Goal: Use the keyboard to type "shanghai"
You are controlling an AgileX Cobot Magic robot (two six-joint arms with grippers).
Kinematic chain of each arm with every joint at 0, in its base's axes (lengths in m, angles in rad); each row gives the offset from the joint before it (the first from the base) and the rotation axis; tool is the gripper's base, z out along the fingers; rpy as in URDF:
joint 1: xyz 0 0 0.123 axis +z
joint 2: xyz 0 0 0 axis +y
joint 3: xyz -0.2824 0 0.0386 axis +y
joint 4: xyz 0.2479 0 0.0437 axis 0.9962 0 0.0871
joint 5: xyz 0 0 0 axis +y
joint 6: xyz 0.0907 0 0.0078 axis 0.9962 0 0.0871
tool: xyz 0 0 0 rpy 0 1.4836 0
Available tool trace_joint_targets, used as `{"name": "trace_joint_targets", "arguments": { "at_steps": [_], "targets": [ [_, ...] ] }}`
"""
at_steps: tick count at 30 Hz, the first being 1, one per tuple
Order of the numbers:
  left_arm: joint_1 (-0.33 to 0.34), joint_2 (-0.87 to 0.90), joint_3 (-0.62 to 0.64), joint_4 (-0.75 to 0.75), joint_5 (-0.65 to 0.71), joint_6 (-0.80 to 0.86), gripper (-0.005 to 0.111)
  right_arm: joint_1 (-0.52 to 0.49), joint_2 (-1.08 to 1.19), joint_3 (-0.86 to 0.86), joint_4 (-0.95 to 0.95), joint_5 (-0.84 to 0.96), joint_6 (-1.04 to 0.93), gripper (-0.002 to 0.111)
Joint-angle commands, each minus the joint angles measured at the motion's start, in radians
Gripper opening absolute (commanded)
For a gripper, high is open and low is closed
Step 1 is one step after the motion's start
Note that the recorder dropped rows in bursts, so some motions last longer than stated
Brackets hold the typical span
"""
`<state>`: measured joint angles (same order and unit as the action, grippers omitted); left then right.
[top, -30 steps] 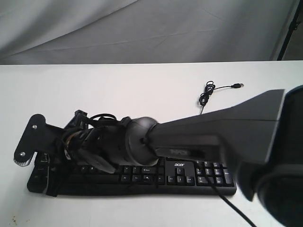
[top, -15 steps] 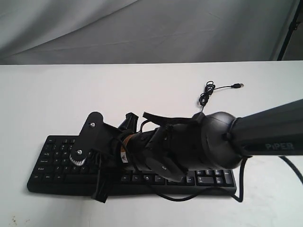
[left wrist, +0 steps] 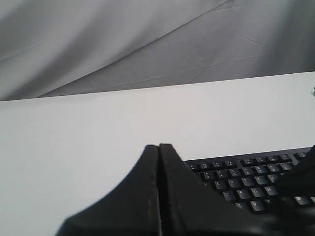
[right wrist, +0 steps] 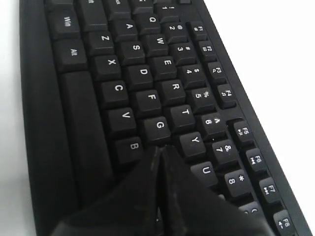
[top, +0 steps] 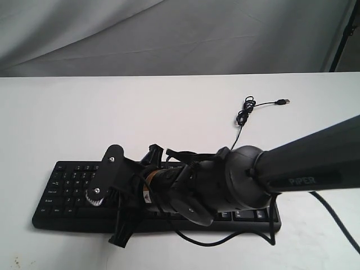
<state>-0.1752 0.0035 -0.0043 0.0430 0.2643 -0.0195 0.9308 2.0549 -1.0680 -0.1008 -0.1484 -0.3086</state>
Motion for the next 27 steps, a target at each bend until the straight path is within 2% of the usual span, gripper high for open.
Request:
{"name": "trace_joint_targets", "arguments": {
  "at_steps": [1, 19, 27],
  "targets": [
    [-0.004, -0.003, 0.004, 0.005, -0.003, -0.003, 0.0, -0.002, 0.009, 0.002, 0.009, -0.015, -0.005, 0.0],
    [-0.004, -0.003, 0.004, 0.005, -0.003, -0.003, 0.0, -0.002, 0.017, -0.002, 0.011, -0.009, -0.003, 0.0],
    [-0.004, -0.003, 0.004, 0.005, -0.003, -0.003, 0.0, -0.002, 0.01, -0.114, -0.009, 0.081, -0.006, 0.0]
  ]
}}
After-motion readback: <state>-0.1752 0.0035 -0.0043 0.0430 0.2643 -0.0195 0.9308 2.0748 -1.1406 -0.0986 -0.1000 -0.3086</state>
